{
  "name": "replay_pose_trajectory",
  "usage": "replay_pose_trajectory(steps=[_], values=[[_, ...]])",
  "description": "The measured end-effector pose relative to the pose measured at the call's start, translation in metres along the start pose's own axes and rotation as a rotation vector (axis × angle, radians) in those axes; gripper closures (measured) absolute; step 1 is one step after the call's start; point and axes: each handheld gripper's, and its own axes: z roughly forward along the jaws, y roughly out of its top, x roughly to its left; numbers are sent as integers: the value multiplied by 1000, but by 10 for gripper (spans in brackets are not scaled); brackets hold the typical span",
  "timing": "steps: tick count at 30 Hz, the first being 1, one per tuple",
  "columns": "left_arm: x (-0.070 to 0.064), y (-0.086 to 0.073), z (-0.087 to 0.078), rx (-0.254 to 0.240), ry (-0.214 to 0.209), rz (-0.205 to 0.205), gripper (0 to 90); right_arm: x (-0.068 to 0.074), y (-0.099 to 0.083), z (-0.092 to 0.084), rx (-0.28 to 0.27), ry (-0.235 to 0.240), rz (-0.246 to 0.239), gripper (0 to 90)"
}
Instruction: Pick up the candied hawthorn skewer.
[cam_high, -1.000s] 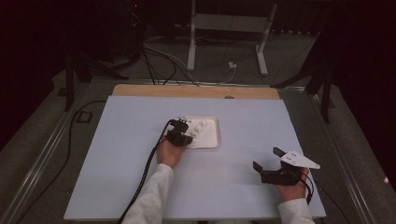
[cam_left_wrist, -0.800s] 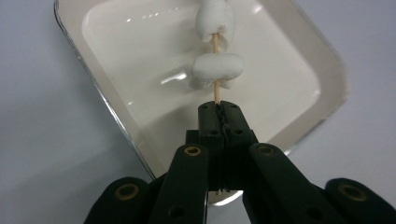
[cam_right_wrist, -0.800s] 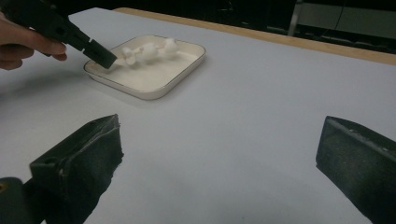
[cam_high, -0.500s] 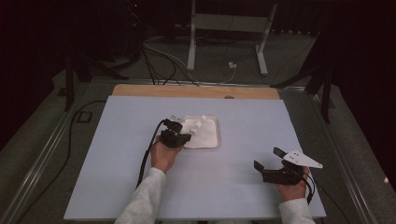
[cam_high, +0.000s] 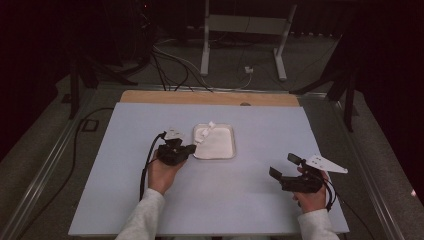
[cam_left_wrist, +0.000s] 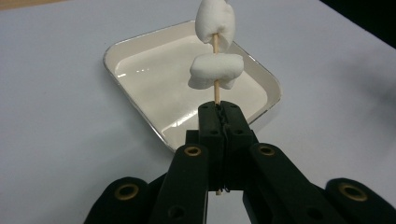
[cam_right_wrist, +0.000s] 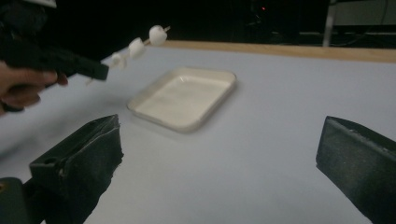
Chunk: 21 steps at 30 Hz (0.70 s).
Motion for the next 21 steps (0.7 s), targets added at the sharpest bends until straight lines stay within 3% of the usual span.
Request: replay_pose_trajectory(steps=[4,14,21], values=[[0,-4,-7,-9,0,13,900,2,16,11,-21,29,15,0],[-8,-6,-18,-50,-27,52,900,9,53,39,-13,95,25,0],[-8,-10,-24,-83,-44,40,900,15,75,60,20,127,64,0]])
